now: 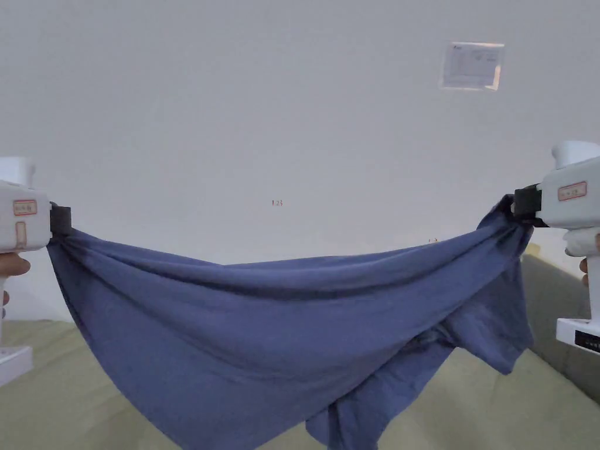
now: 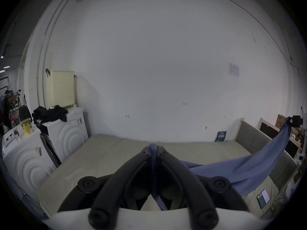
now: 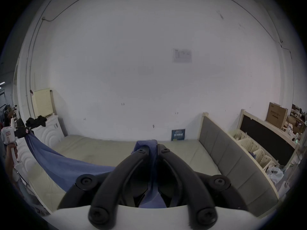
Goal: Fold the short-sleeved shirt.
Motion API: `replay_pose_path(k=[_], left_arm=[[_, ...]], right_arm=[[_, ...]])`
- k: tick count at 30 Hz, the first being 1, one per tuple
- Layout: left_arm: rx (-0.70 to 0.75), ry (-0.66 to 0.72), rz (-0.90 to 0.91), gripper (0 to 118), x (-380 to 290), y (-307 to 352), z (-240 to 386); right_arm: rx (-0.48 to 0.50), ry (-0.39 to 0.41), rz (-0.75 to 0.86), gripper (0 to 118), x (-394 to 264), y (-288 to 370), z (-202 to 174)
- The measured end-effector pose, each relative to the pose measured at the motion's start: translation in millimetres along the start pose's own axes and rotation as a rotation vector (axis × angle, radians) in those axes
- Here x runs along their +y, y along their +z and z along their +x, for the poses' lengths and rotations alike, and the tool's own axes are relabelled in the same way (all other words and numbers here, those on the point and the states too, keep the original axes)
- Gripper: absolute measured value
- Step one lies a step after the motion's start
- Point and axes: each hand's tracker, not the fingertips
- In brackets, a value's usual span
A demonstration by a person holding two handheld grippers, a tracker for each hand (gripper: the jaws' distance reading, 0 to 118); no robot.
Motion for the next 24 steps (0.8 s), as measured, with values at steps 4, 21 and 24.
replay_pose_path(k=[4, 21, 24], left_arm=[[-0.023, 0.12, 0.043, 0, 15.5, -24.2, -1.9], [0.037, 0.115, -0.049, 0, -42.0, -181.2, 16.3], [0.041, 0.109, -0.093, 0, -80.0, -200.6, 18.4]], right_arm=[[0.014, -0.037, 0.039, 10, 15.2, -26.1, -2.9], [0.003, -0.105, -0.039, 10, -64.8, -190.8, 3.3], [-0.006, -0.135, -0.113, 10, -102.2, -214.9, 8.1]])
